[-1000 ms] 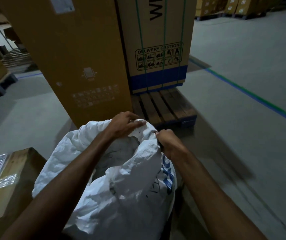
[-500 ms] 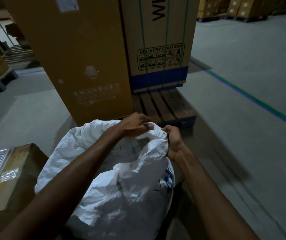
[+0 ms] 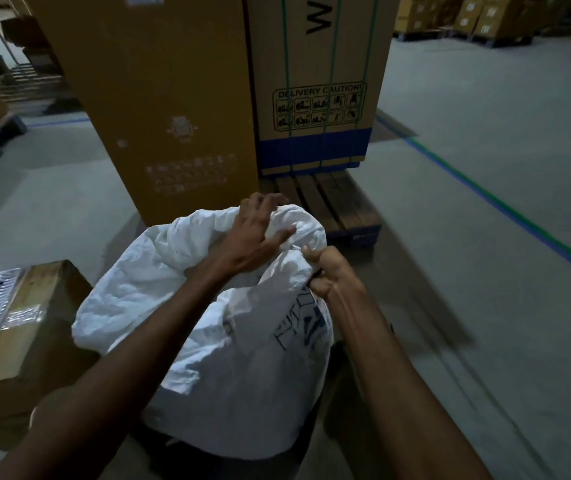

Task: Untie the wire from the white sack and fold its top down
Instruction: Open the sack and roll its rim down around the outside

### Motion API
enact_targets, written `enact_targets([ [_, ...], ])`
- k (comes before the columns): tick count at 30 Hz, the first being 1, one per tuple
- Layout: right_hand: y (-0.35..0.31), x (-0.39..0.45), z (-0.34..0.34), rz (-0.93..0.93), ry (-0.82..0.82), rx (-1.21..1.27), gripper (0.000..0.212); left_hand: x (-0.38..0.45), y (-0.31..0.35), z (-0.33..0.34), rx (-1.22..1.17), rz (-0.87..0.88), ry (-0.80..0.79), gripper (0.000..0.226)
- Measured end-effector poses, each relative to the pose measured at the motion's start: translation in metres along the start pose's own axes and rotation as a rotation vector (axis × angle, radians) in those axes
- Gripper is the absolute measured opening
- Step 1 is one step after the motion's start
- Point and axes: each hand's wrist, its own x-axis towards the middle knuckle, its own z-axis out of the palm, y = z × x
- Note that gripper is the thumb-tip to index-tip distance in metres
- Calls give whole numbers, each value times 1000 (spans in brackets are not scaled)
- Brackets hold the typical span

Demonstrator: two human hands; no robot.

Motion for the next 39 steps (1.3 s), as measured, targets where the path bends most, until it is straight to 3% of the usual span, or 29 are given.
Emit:
enact_targets([
  [3,2,-15,-4,24,-47,89,32,-47,9,-6,-230,-141,-151,58],
  [5,7,-24,-3,54,-32,151,38,-78,13,2,-177,-75,-217,68],
  [7,12,-34,0,52,-13,196,36,-102,10,20,-34,20,-142,74],
  [12,18,-45,3,-76,-8,206,32,-117,13,38,230,7,7,77],
  [15,28,-50,3,-287,7,-16,69,-108,18,9,348,107,99,69],
  [18,37,-64,0,-787,35,-600,91,-99,29,-27,373,147,155,45],
  [20,35,-66,-1,-1118,-138,-906,91,-100,26,-39,376,187,172,34],
  [22,26,-69,1,-1201,-306,-1310,87,-105,20,-47,389,210,182,32],
  [24,16,-71,6,-1348,-211,-1627,71,-109,21,-53,391,235,203,28],
  [26,10,-77,14,-1520,-90,-1654,42,-112,26,-58,436,294,237,18],
  [28,9,-80,22,-1621,-167,-1628,26,-116,26,-59,524,380,266,13],
  [31,10,-69,25,-1713,-357,-1706,32,-120,18,-58,619,439,258,17],
  [34,8,-55,25,-1851,-360,-1742,34,-121,15,-57,610,477,199,26],
  [39,8,-39,13,-2127,-306,-1683,17,-132,2,-52,286,249,71,45],
])
